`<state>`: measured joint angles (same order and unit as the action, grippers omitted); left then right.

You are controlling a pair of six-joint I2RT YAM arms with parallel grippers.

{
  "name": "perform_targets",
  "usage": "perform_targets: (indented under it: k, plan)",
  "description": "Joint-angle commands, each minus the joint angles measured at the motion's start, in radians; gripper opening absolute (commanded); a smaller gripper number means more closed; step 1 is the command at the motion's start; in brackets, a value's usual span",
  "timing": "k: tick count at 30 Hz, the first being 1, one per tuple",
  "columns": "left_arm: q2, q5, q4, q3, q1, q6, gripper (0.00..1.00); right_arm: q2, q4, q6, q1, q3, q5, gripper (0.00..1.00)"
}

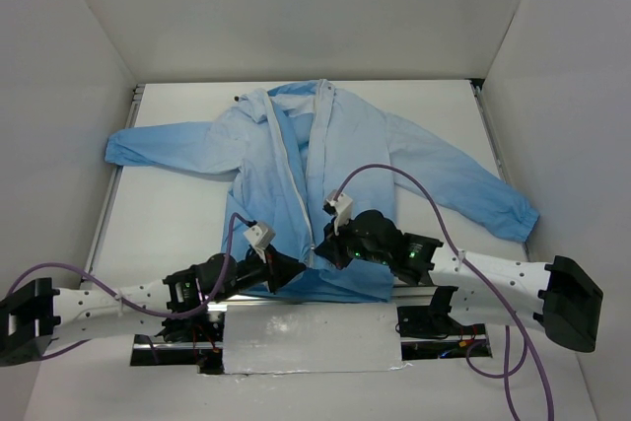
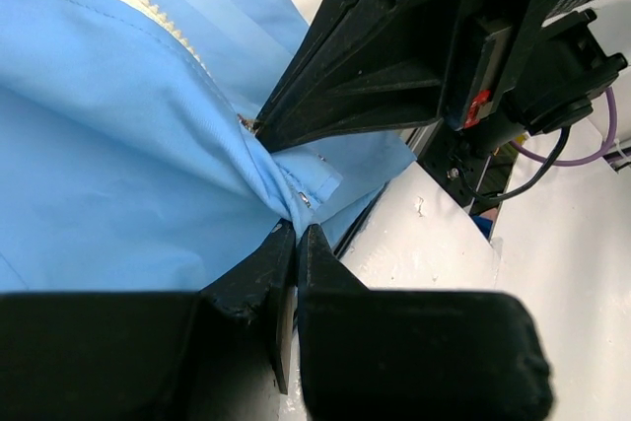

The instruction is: Zip up the jacket

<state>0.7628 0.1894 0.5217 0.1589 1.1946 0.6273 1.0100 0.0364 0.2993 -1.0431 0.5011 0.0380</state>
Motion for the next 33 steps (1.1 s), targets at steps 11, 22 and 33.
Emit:
perform_targets:
  k: [11, 22, 33]
  plan:
    - [0.01, 0.024, -0.092, 0.088, 0.005, -0.005, 0.0, 0.039, -0.283, -0.294, -0.006, 0.286, -0.084, 0.0]
    - [-0.078, 0.024, -0.198, 0.088, 0.008, 0.006, 0.0, 0.334, -0.463, -0.367, 0.054, 0.659, -0.36, 0.0]
    - [-0.181, 0.154, -0.329, 0.194, 0.013, 0.219, 0.51, 0.069, -0.282, 0.262, -0.035, 0.383, -0.209, 0.0]
